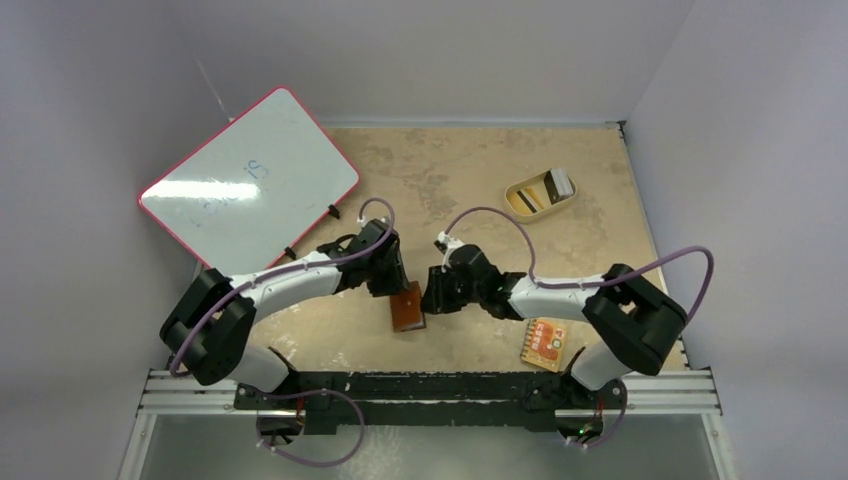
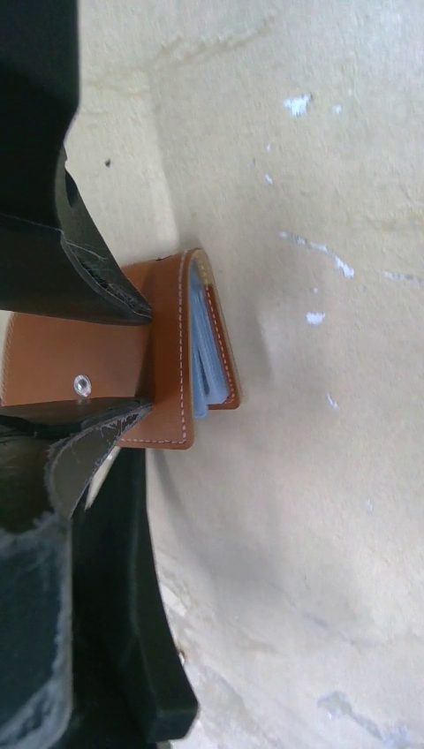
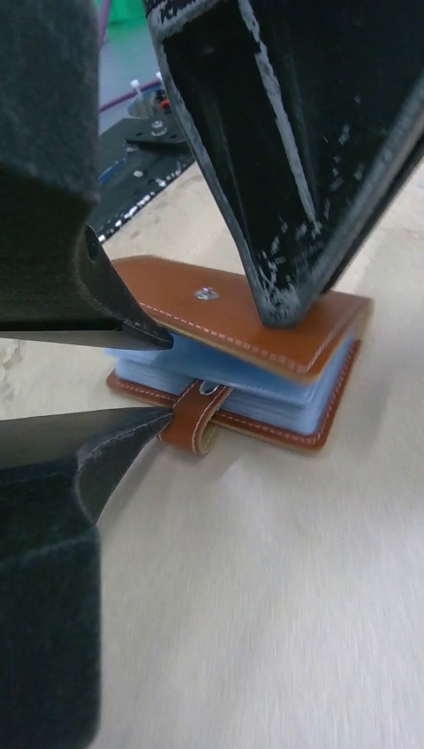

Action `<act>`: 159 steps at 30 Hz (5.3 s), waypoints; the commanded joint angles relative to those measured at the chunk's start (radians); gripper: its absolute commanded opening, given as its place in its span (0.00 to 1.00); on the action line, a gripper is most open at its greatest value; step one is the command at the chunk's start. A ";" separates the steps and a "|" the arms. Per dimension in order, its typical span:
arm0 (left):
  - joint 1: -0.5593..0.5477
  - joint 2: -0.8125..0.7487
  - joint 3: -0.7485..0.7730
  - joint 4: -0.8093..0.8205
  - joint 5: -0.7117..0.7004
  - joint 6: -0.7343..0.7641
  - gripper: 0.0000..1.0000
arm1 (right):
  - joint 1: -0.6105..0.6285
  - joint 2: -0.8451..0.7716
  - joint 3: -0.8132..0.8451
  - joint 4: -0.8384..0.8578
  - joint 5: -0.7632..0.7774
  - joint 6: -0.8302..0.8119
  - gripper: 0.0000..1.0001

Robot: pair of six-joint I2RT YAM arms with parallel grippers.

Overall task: Put the credit cards into the card holder
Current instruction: Close the card holder at the center of the board.

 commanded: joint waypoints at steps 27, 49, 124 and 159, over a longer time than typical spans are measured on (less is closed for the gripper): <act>0.105 -0.102 -0.017 -0.110 0.140 0.064 0.33 | 0.068 0.114 0.263 -0.227 -0.047 -0.637 0.49; 0.195 -0.139 -0.130 -0.151 0.197 0.101 0.34 | 0.118 0.217 0.254 -0.069 -0.124 -0.888 0.50; 0.182 0.004 -0.056 -0.082 0.029 0.118 0.21 | 0.131 0.048 -0.062 0.417 0.060 -0.510 0.34; 0.175 -0.088 -0.083 -0.172 0.051 0.108 0.42 | 0.128 -0.043 0.068 0.035 0.137 0.311 0.35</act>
